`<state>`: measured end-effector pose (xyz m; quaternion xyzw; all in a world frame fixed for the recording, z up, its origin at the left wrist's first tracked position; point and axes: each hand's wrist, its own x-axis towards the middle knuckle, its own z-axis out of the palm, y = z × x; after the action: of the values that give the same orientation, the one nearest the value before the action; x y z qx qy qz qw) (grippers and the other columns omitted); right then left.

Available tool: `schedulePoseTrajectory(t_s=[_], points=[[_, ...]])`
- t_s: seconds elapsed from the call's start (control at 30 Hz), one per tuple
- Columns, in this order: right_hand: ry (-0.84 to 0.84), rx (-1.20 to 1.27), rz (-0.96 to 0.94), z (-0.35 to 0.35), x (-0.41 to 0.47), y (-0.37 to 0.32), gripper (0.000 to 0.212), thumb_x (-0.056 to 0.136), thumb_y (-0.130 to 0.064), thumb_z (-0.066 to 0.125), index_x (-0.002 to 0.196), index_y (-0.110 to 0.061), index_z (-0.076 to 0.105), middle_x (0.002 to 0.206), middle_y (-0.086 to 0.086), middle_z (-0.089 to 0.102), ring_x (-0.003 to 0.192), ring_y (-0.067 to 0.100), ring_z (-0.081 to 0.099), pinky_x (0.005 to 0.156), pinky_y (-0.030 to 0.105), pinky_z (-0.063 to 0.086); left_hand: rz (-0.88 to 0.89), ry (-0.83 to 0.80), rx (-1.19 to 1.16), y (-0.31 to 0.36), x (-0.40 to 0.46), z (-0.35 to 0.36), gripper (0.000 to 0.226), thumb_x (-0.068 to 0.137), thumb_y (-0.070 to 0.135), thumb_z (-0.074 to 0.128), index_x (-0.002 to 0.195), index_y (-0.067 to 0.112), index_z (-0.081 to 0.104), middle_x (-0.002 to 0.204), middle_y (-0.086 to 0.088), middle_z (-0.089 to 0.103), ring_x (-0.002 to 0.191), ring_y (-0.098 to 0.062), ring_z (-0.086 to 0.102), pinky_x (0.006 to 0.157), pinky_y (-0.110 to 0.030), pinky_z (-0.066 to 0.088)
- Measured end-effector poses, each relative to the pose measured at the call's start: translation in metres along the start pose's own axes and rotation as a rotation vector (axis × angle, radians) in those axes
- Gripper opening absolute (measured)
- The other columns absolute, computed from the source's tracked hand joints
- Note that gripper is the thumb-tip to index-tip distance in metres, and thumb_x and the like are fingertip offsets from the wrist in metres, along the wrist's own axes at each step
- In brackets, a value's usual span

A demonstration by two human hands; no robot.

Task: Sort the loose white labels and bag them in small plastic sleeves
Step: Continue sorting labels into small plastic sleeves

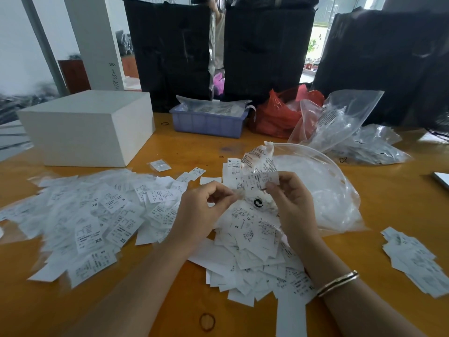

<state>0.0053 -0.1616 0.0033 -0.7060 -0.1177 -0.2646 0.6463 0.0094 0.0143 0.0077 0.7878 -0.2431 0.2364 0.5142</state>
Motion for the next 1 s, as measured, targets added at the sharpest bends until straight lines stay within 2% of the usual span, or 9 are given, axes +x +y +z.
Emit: schedulePoseTrajectory(t_s=[0.1, 0.3, 0.37, 0.5, 0.63, 0.8, 0.87, 0.93, 1.0], points=[[-0.021, 0.001, 0.001, 0.0013, -0.0006, -0.0011, 0.028, 0.090, -0.009, 0.060, 0.084, -0.037, 0.063, 0.084, -0.002, 0.068, 0.083, 0.027, 0.063, 0.077, 0.042, 0.053, -0.017, -0.002, 0.019, -0.0037, 0.0010, 0.0009, 0.037, 0.074, 0.046, 0.062, 0.086, 0.012, 0.071, 0.079, 0.016, 0.067, 0.077, 0.001, 0.062, 0.066, -0.008, 0.049], [0.003, 0.030, -0.008, 0.0005, 0.0008, -0.0018, 0.031, 0.090, -0.006, 0.059, 0.083, -0.035, 0.063, 0.083, -0.008, 0.069, 0.081, 0.014, 0.064, 0.073, 0.025, 0.052, -0.020, -0.003, 0.022, -0.0043, -0.0001, 0.0010, 0.031, 0.074, 0.043, 0.062, 0.085, 0.015, 0.070, 0.077, 0.018, 0.065, 0.076, 0.003, 0.062, 0.066, -0.006, 0.047], [-0.009, 0.025, -0.007, 0.0006, 0.0006, -0.0017, 0.032, 0.090, -0.008, 0.059, 0.083, -0.038, 0.064, 0.083, -0.008, 0.069, 0.081, 0.016, 0.064, 0.073, 0.026, 0.052, -0.021, -0.003, 0.022, -0.0040, -0.0005, 0.0009, 0.031, 0.073, 0.044, 0.062, 0.084, 0.016, 0.070, 0.076, 0.018, 0.064, 0.076, 0.004, 0.061, 0.066, -0.005, 0.047], [-0.050, -0.019, -0.008, 0.0010, -0.0007, -0.0002, 0.032, 0.091, -0.011, 0.059, 0.083, -0.041, 0.062, 0.085, -0.002, 0.067, 0.085, 0.027, 0.062, 0.076, 0.038, 0.052, -0.022, -0.013, 0.021, -0.0058, -0.0006, 0.0010, 0.034, 0.073, 0.048, 0.061, 0.085, 0.017, 0.070, 0.077, 0.016, 0.066, 0.077, 0.002, 0.062, 0.065, -0.006, 0.047], [-0.078, -0.077, -0.024, 0.0001, -0.0001, 0.0010, 0.036, 0.091, -0.010, 0.059, 0.081, -0.045, 0.061, 0.082, -0.010, 0.066, 0.082, 0.017, 0.061, 0.074, 0.025, 0.050, -0.024, -0.012, 0.033, -0.0100, -0.0013, 0.0011, 0.026, 0.076, 0.041, 0.064, 0.086, 0.018, 0.071, 0.079, 0.012, 0.068, 0.077, -0.001, 0.063, 0.066, -0.009, 0.049], [-0.140, -0.143, -0.054, 0.0000, -0.0012, 0.0003, 0.030, 0.090, -0.004, 0.059, 0.085, -0.033, 0.060, 0.079, -0.013, 0.064, 0.078, 0.007, 0.058, 0.068, 0.013, 0.045, -0.012, -0.025, 0.030, -0.0094, -0.0010, 0.0011, 0.015, 0.076, 0.041, 0.064, 0.085, 0.029, 0.067, 0.077, 0.019, 0.066, 0.076, 0.002, 0.062, 0.066, -0.008, 0.048], [-0.177, -0.213, -0.069, 0.0003, -0.0022, -0.0008, 0.032, 0.091, -0.005, 0.058, 0.087, -0.037, 0.059, 0.080, -0.013, 0.064, 0.080, 0.007, 0.059, 0.070, 0.015, 0.046, -0.009, -0.035, 0.040, -0.0084, -0.0007, 0.0014, 0.014, 0.076, 0.043, 0.063, 0.085, 0.033, 0.064, 0.076, 0.022, 0.064, 0.077, 0.003, 0.061, 0.065, -0.006, 0.047], [-0.216, -0.314, -0.079, 0.0018, -0.0036, -0.0021, 0.035, 0.093, -0.009, 0.056, 0.093, -0.044, 0.056, 0.087, -0.013, 0.063, 0.086, 0.008, 0.058, 0.076, 0.023, 0.048, -0.007, -0.047, 0.058, -0.0078, -0.0010, 0.0019, 0.016, 0.077, 0.046, 0.061, 0.086, 0.033, 0.063, 0.075, 0.024, 0.062, 0.078, 0.003, 0.060, 0.065, -0.008, 0.048], [-0.276, -0.425, -0.089, 0.0048, -0.0049, -0.0014, 0.033, 0.096, -0.015, 0.052, 0.110, -0.045, 0.055, 0.089, -0.019, 0.059, 0.090, 0.002, 0.052, 0.081, 0.027, 0.043, 0.001, -0.053, 0.060, -0.0081, -0.0014, 0.0026, 0.016, 0.078, 0.046, 0.059, 0.086, 0.032, 0.064, 0.073, 0.021, 0.063, 0.076, 0.001, 0.060, 0.064, -0.010, 0.048]])
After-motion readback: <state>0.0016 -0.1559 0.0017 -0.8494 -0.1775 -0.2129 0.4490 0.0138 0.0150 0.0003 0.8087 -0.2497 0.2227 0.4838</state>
